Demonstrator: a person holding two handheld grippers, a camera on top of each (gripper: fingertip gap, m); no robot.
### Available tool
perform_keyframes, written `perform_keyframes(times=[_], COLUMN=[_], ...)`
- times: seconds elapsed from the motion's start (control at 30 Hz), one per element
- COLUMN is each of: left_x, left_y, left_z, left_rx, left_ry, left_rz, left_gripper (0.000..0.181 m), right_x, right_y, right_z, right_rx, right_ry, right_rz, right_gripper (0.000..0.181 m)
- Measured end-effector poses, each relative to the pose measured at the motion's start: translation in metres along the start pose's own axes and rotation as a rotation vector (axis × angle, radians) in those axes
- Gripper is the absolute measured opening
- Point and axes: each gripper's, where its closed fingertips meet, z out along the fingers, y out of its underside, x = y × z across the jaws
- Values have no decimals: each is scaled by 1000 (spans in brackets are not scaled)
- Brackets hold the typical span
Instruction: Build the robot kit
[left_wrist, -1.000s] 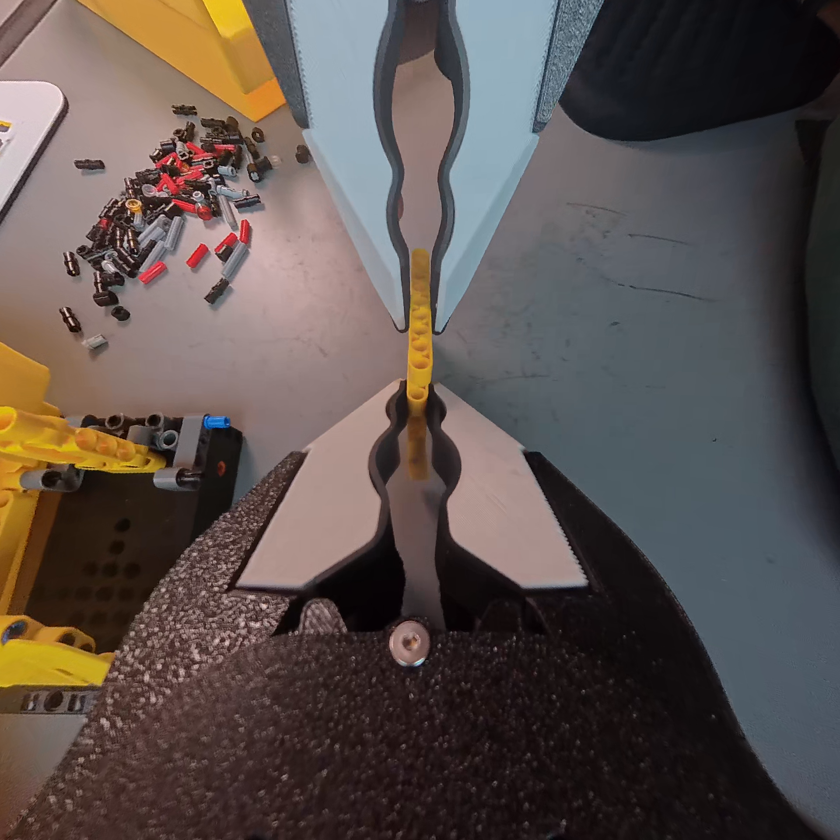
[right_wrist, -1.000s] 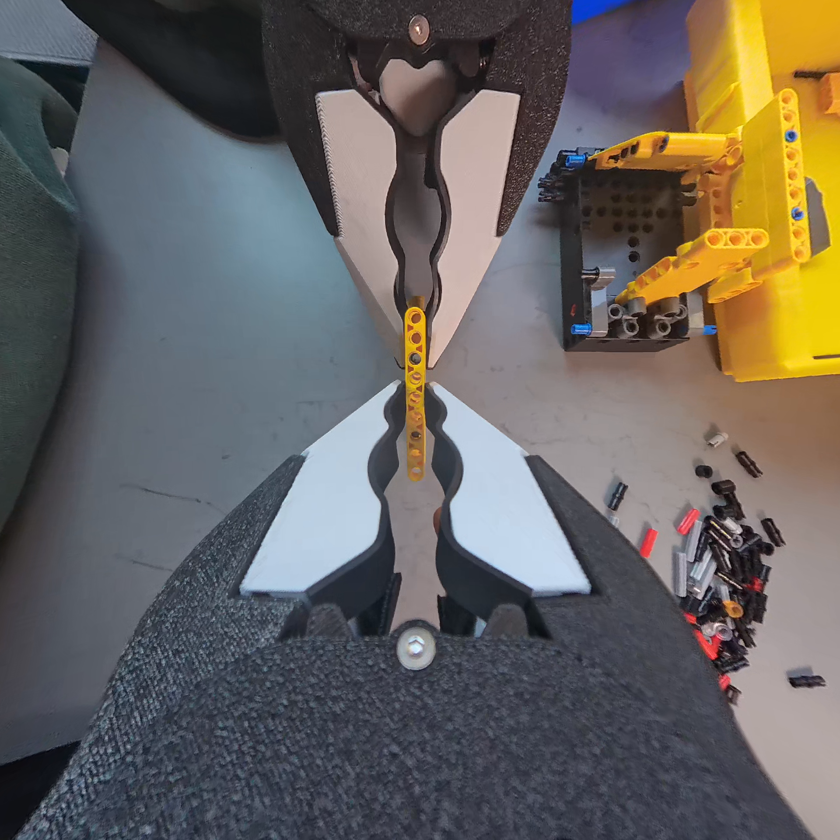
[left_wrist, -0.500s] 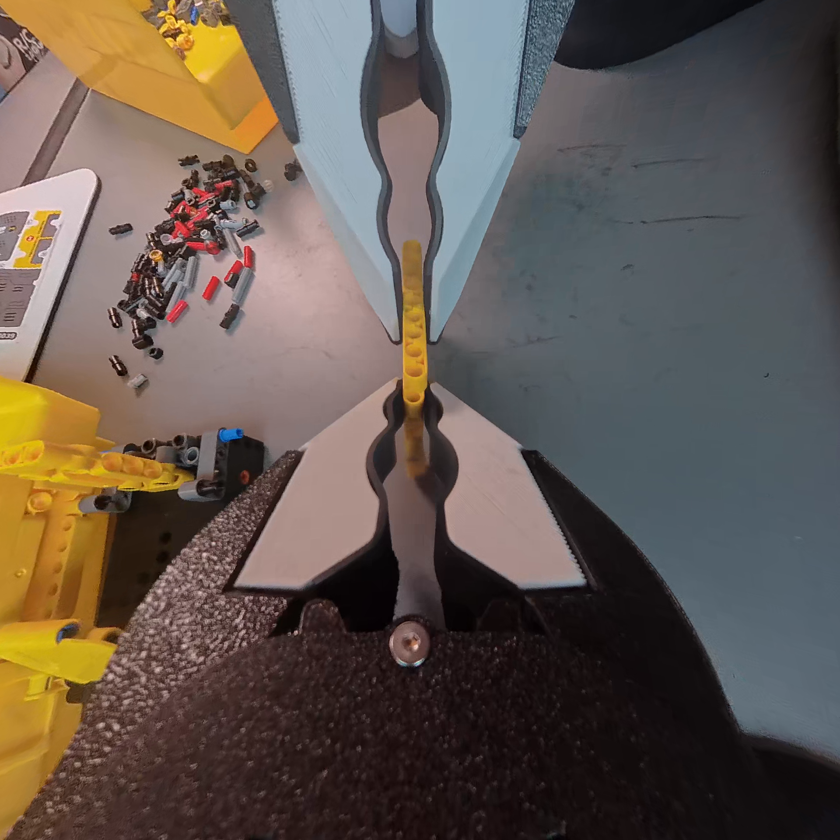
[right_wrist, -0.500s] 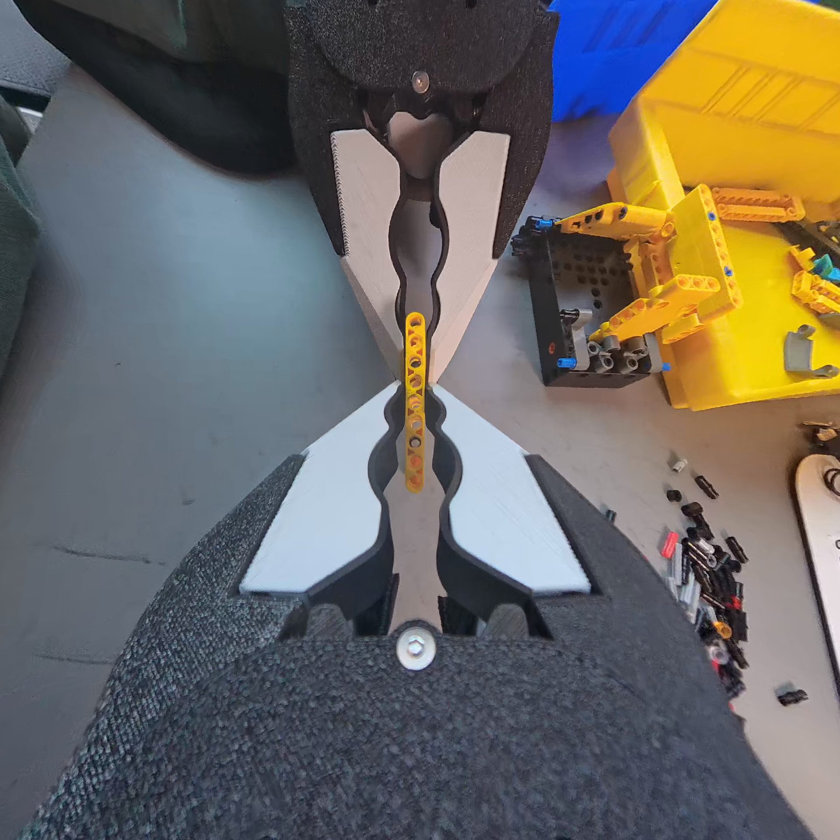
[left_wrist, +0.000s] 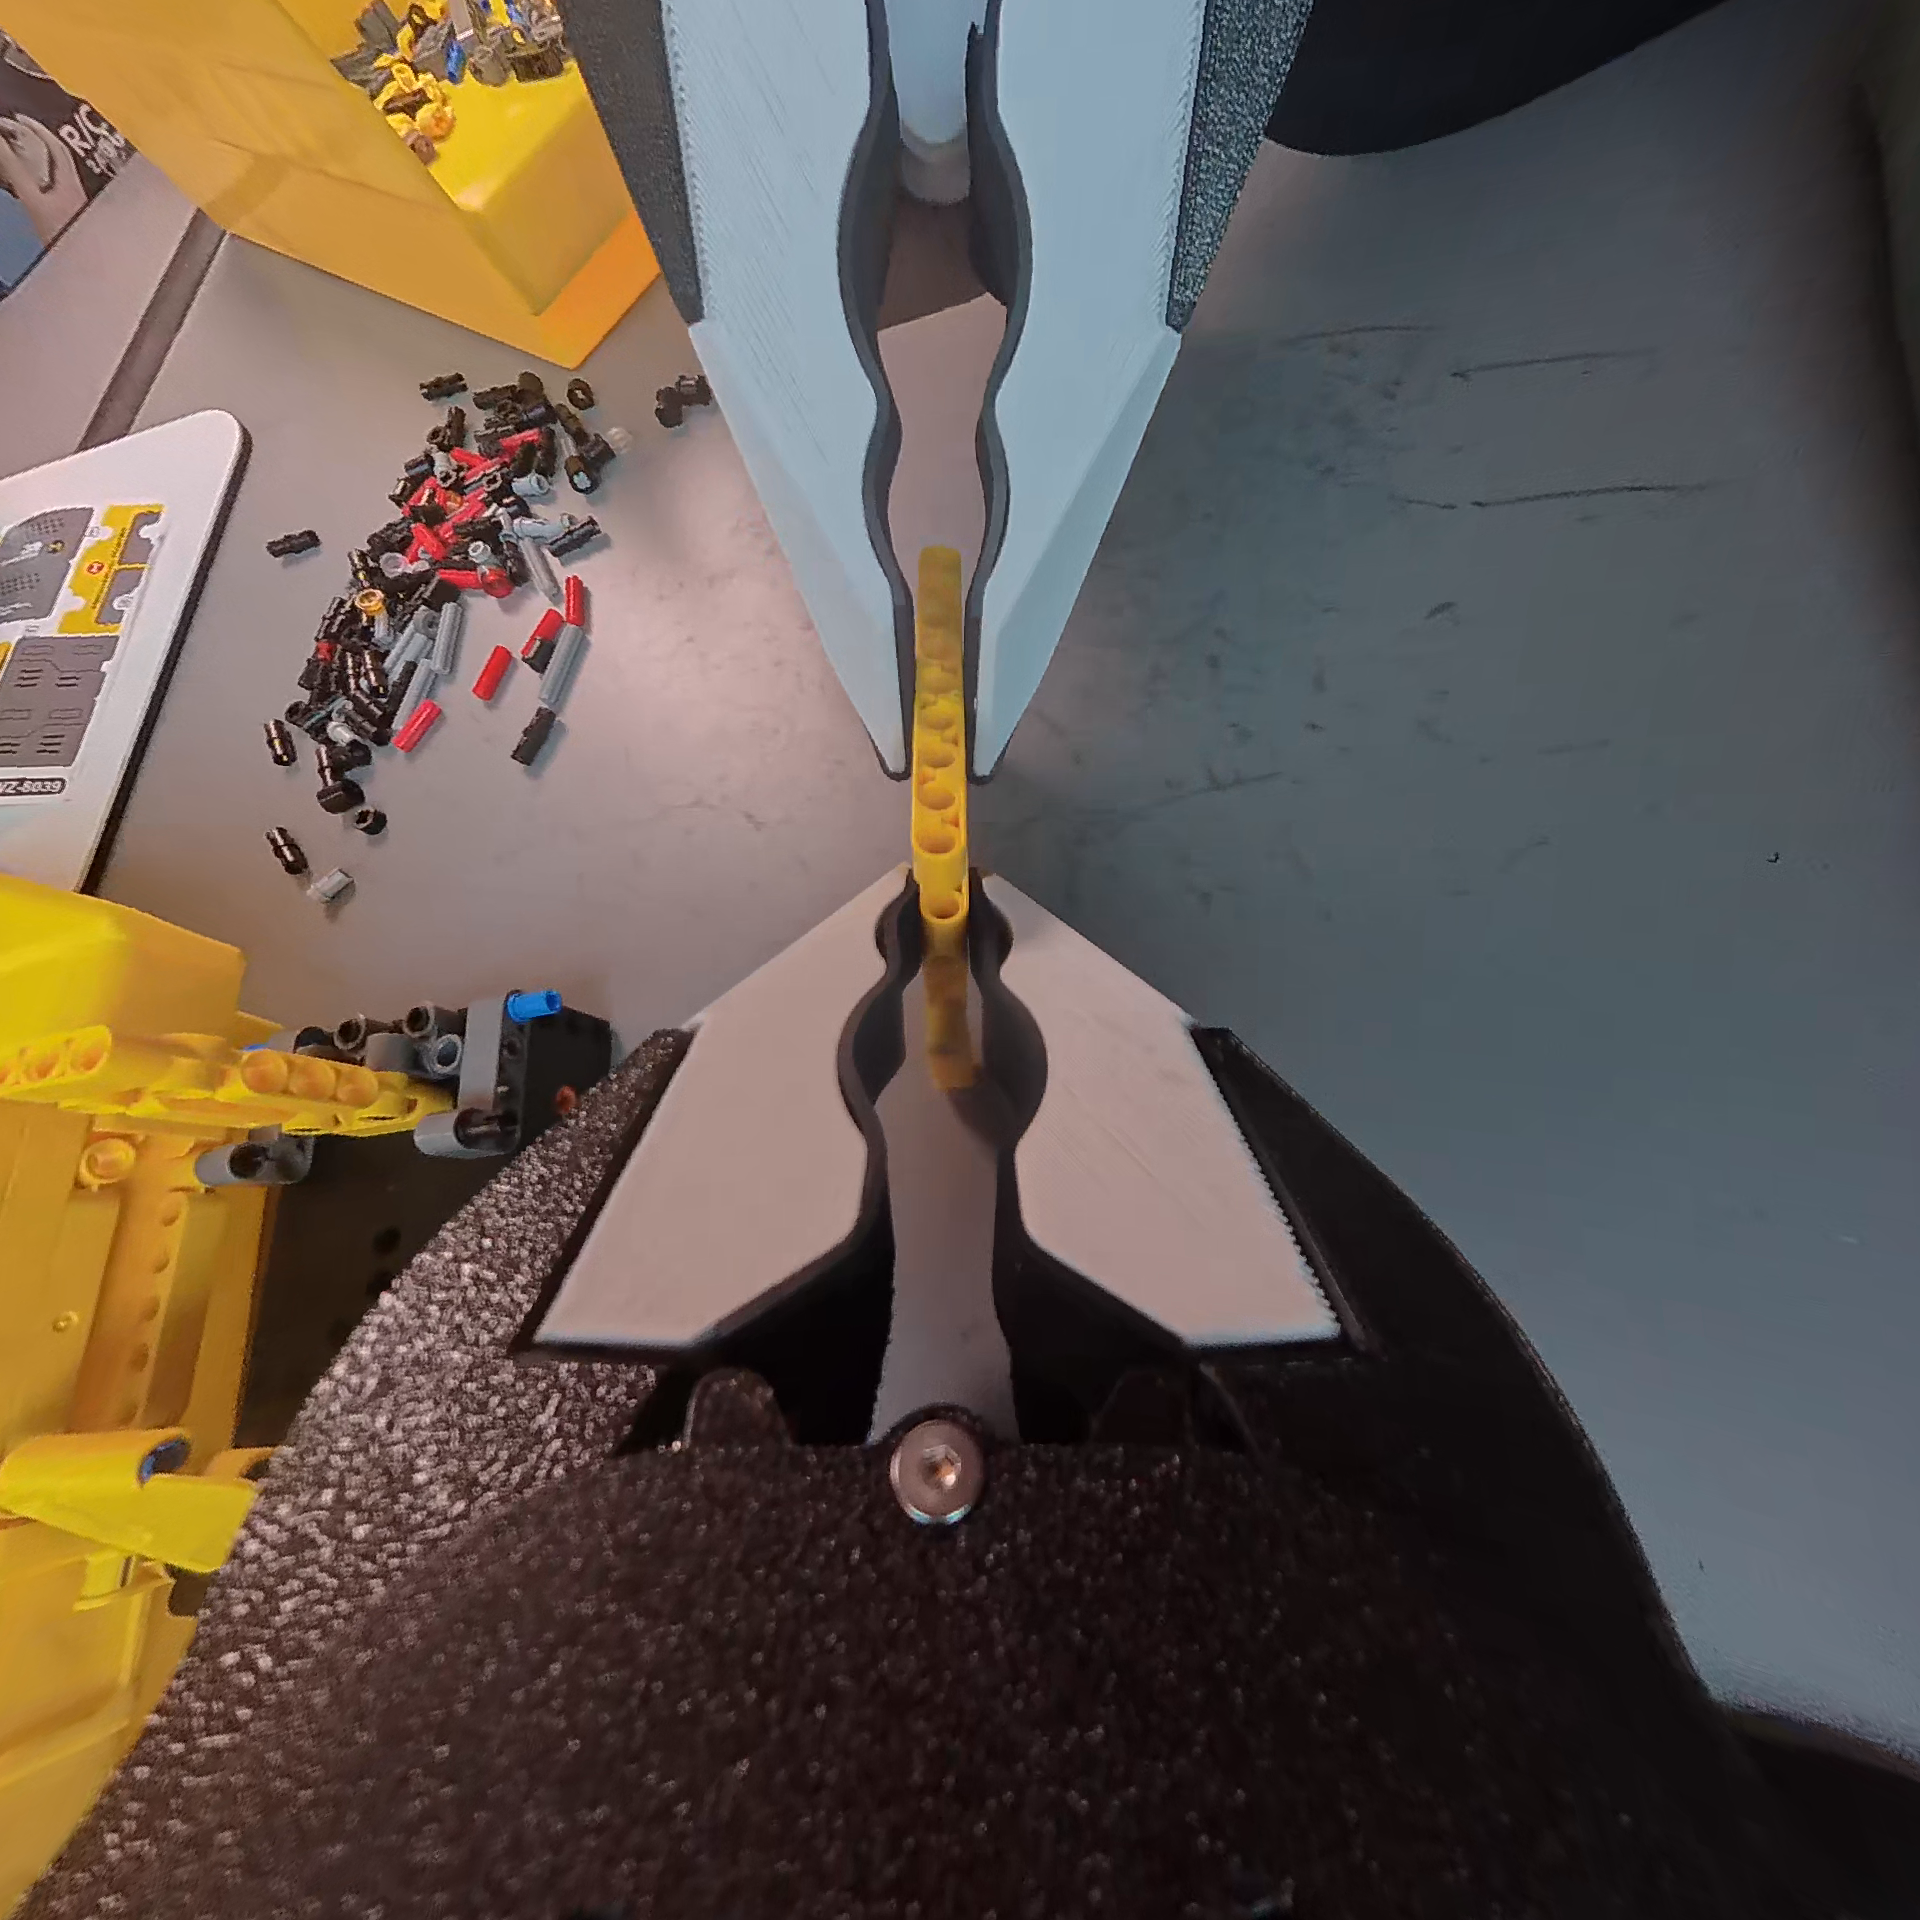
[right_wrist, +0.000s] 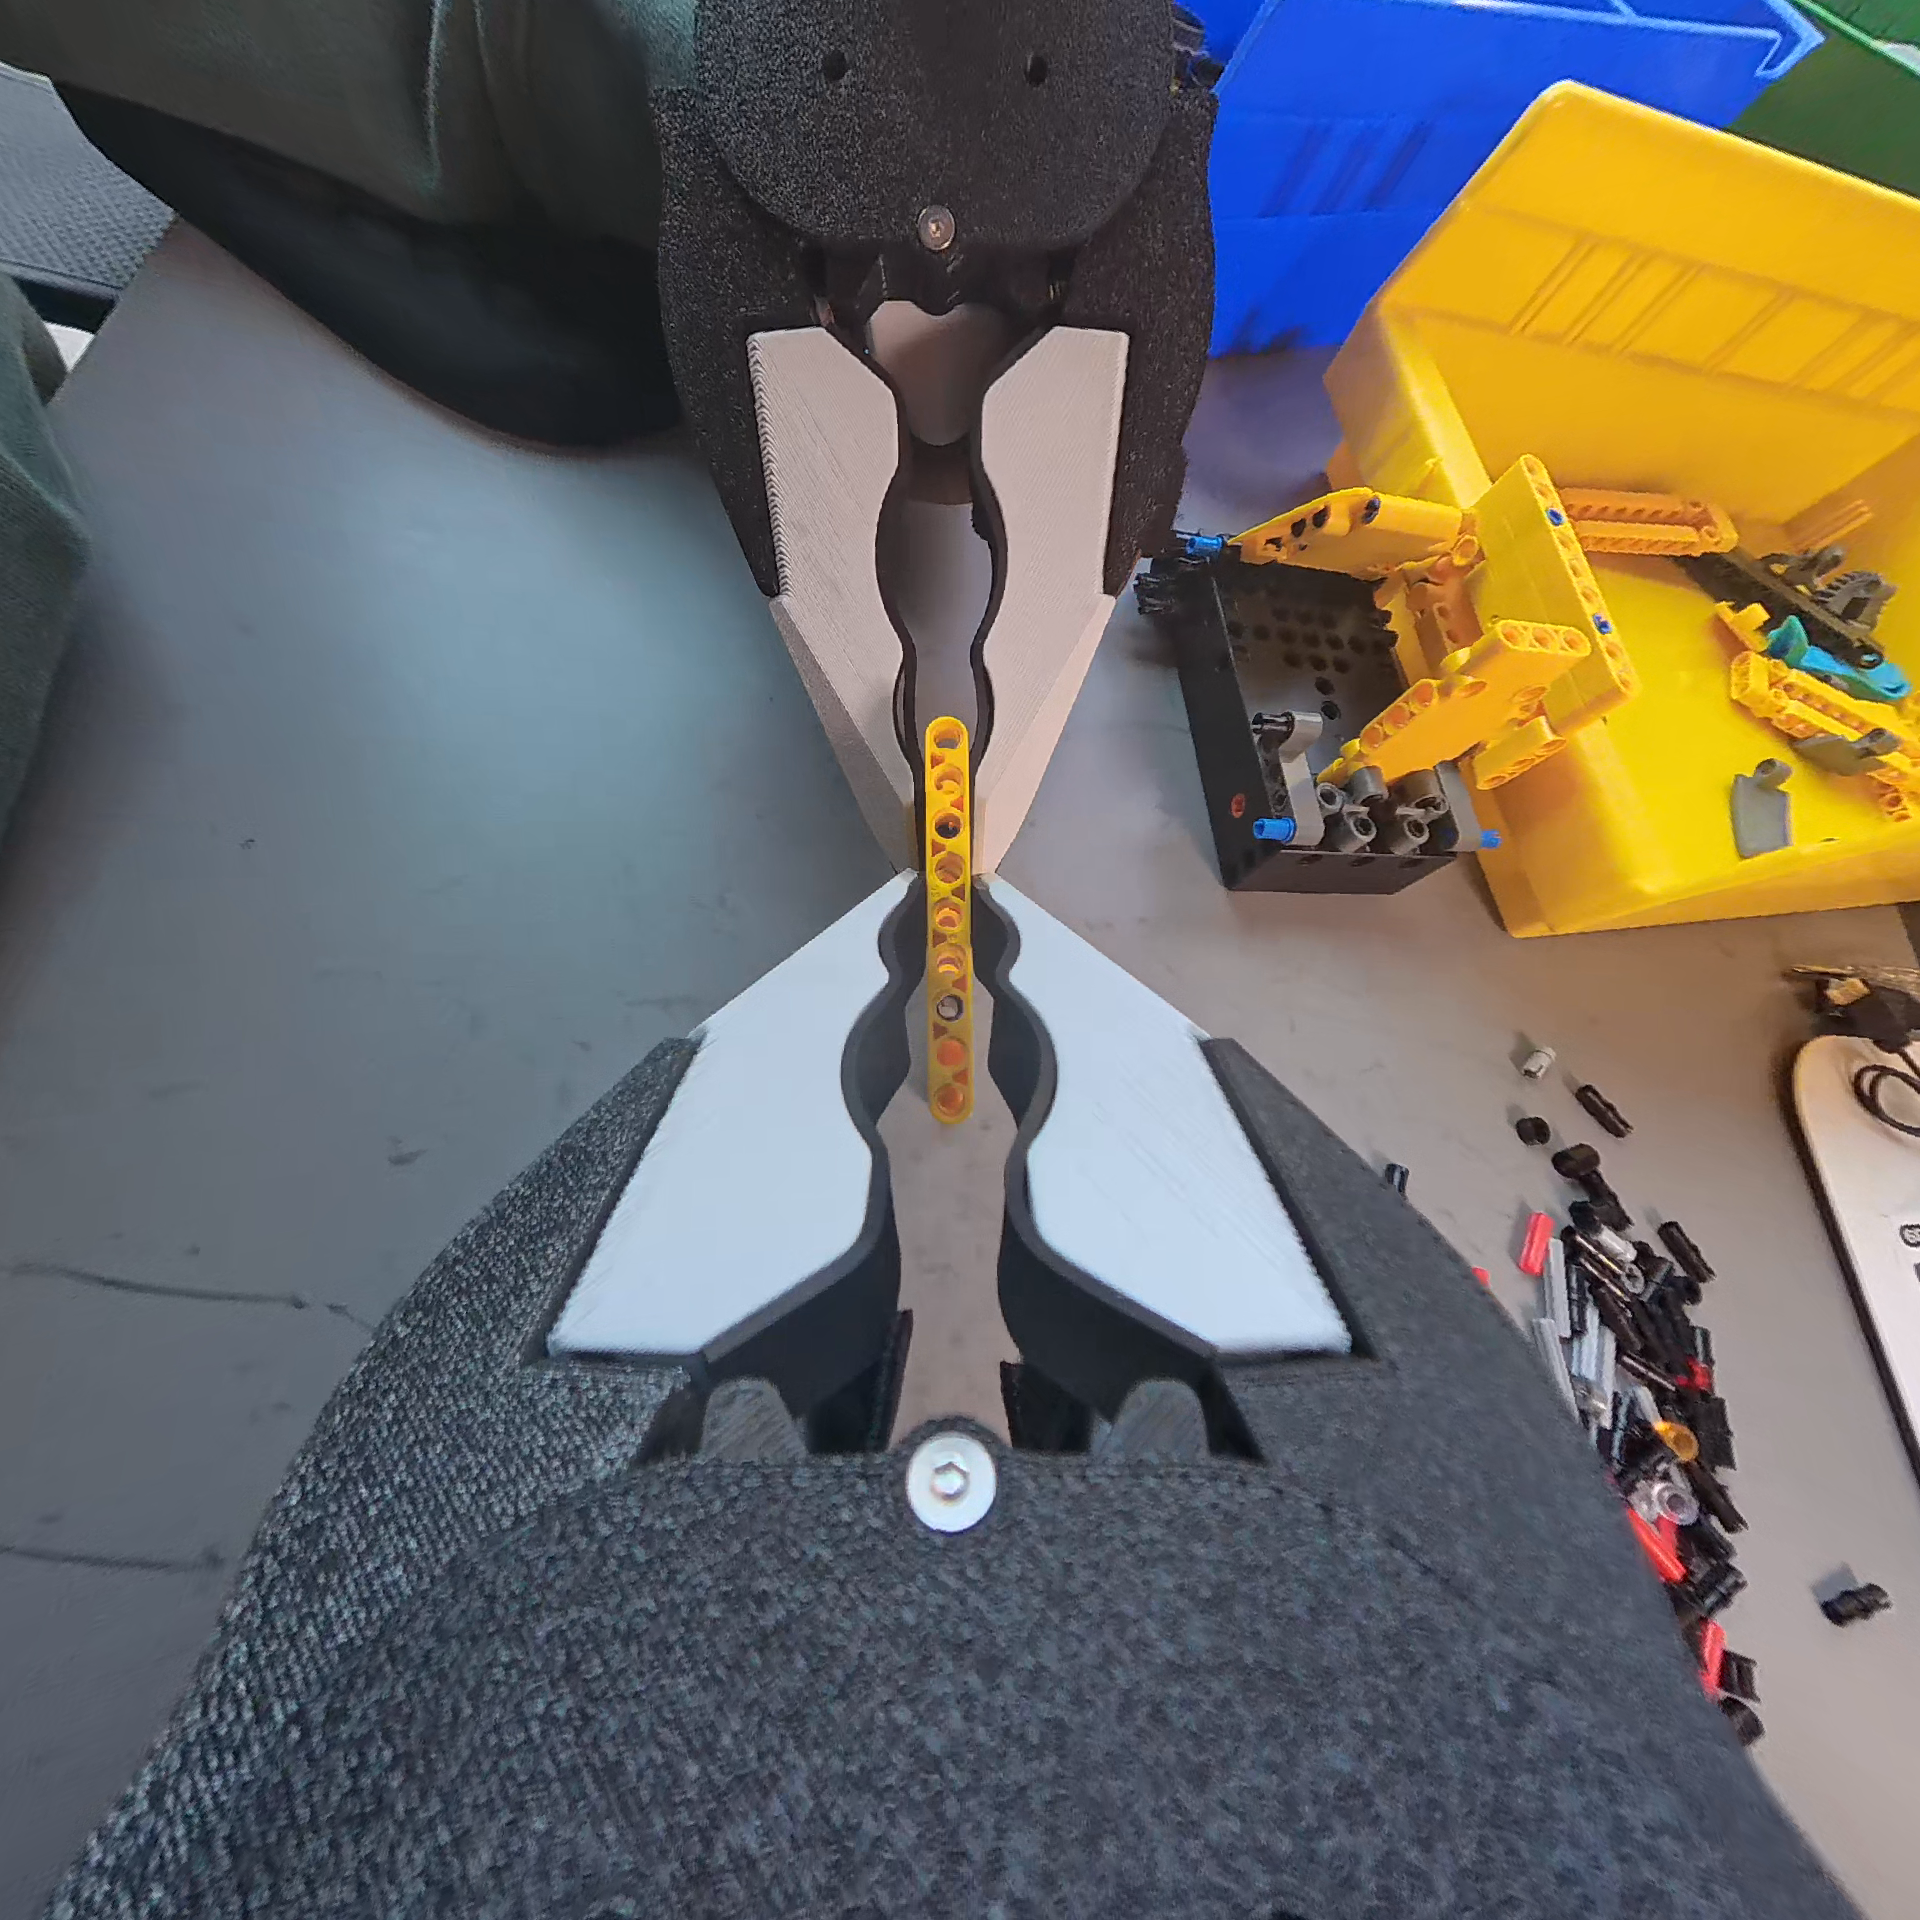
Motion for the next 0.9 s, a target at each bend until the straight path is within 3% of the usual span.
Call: perform_keyframes(times=[0.3,0.9], left_x=[1,1], left_y=[0,1], left_z=[0,0], left_rx=[0,-6], left_ry=[-3,61], left_rz=[23,-114], left_gripper=[6,7], right_x=[-3,-3], right_y=[0,1], right_z=[1,1], right_rx=[-14,-14], right_ry=[-29,-22], right_rz=[17,10], right_gripper=[7,6])
